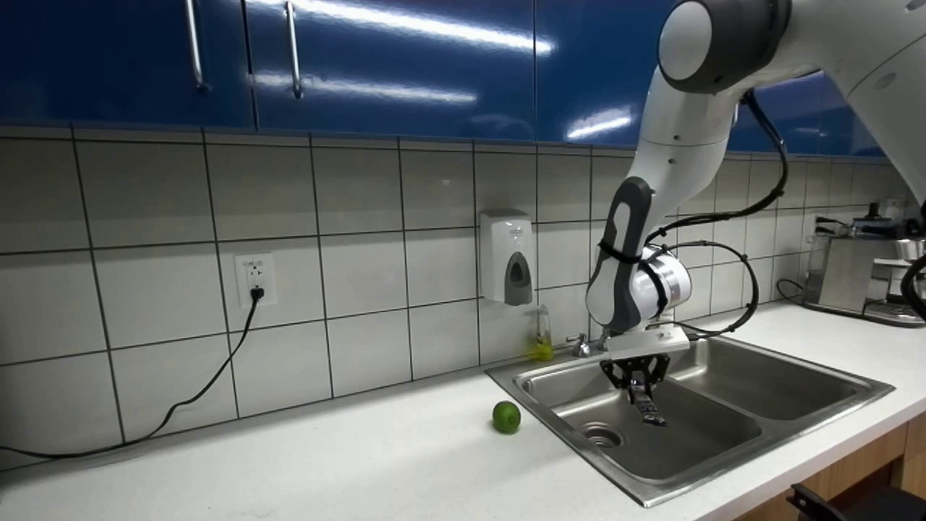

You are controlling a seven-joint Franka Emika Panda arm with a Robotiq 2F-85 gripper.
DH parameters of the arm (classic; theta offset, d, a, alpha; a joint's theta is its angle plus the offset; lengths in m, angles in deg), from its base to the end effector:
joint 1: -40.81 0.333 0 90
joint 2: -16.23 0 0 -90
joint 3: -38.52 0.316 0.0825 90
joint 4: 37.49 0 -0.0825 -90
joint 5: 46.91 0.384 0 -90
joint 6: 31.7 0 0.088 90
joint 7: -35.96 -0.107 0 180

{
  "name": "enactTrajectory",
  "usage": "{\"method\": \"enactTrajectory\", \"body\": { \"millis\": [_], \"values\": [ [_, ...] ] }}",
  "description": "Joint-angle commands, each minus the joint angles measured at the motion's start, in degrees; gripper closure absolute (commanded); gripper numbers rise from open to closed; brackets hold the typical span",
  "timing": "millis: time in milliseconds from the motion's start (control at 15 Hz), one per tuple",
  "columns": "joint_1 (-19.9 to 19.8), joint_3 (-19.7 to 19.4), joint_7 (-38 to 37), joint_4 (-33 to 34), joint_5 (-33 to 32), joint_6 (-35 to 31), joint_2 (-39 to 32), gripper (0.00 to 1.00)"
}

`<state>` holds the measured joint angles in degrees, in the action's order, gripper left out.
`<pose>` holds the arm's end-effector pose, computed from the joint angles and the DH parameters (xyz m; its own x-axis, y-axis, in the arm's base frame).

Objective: Remove the snack bar from the sink and place it on the counter top

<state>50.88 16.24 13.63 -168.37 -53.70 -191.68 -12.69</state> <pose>0.5170 -0.1170 0.1500 0.9030 -0.4187 0.0967 -0.4297 -0.8796 0.2042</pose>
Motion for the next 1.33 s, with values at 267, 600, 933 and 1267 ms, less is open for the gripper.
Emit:
{"method": "enactTrajectory", "body": {
  "millis": [267,600,933,1267],
  "values": [
    [2.6,-0.7,-0.8,-7.4,-9.5,3.9,10.4,0.9],
    [3.9,1.6,-1.6,-11.5,-15.3,5.0,15.1,0.9],
    [3.7,7.9,-0.9,-15.2,-17.8,6.2,18.9,0.9],
    [3.3,15.3,0.6,-17.3,-15.8,6.1,20.2,0.9]
  ]
}}
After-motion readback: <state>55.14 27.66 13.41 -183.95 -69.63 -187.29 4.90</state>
